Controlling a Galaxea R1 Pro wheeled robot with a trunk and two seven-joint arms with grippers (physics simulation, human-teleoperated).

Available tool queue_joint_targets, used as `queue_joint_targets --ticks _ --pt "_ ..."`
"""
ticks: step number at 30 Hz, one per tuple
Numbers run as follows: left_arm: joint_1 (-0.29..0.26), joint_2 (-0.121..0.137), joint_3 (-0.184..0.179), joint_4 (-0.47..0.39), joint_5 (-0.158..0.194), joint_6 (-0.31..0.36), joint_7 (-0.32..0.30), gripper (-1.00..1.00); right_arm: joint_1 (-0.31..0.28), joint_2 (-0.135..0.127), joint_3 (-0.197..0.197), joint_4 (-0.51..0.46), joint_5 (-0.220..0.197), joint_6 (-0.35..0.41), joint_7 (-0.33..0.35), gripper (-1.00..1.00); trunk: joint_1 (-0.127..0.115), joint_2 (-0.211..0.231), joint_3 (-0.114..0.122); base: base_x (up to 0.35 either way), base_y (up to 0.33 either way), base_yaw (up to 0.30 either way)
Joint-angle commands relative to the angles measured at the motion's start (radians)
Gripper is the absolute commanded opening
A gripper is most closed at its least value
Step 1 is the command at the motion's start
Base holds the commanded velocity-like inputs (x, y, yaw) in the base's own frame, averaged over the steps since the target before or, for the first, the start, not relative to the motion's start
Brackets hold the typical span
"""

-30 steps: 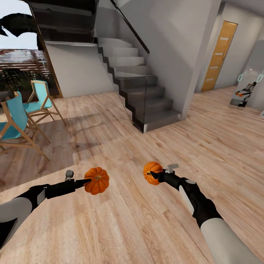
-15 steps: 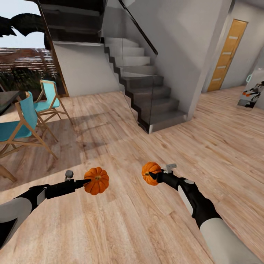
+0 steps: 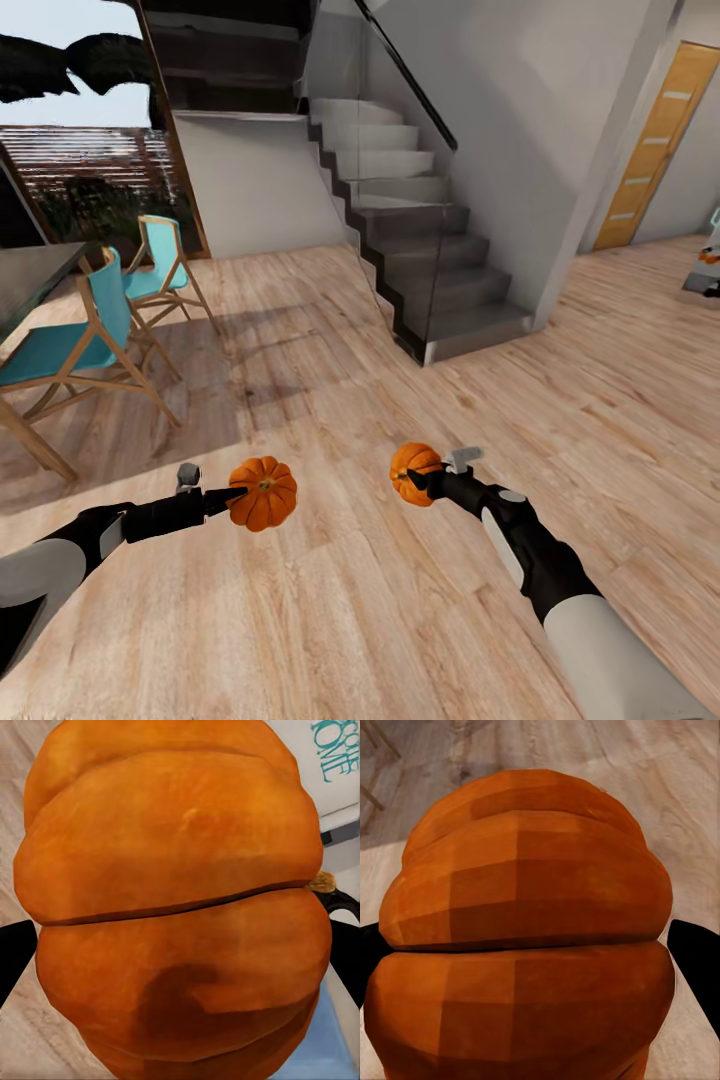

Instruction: Place each of the two pumpkins and all three candles from the living room inside a cabinet in the living room (use any cabinet), then make sure every cabinet is closed, and position the cauldron so it is next to a table in the living room.

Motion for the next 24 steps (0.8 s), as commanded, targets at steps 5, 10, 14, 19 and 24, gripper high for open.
queue_joint_targets --ticks 5,10,14,19,24 --pt "0.0 0.001 0.003 0.0 0.001 0.0 -0.001 -1.0 0.0 0.0 0.003 0.001 0.0 0.0 -0.002 -1.0 -0.019 0.035 0.009 0.0 0.0 0.177" --pt "0.002 0.003 0.005 0.0 0.003 -0.002 -0.001 -1.0 0.0 0.0 0.003 0.001 0.0 0.0 -0.001 -1.0 -0.019 0.035 0.003 0.0 0.0 0.177" --pt "0.003 0.003 0.006 0.0 0.003 -0.002 -0.001 -1.0 0.0 0.001 0.003 0.001 -0.001 0.0 -0.001 -1.0 -0.019 0.035 -0.002 0.0 0.0 0.178" --pt "0.003 0.004 0.006 0.0 0.003 -0.004 0.001 -1.0 0.0 0.0 0.003 0.001 0.0 0.0 -0.001 -1.0 -0.019 0.035 -0.008 0.0 0.0 0.193" --pt "0.004 0.004 0.005 0.0 0.003 -0.005 0.007 -1.0 0.0 0.0 0.003 0.001 0.0 0.0 -0.001 -1.0 -0.019 0.035 -0.011 0.0 0.0 0.265"
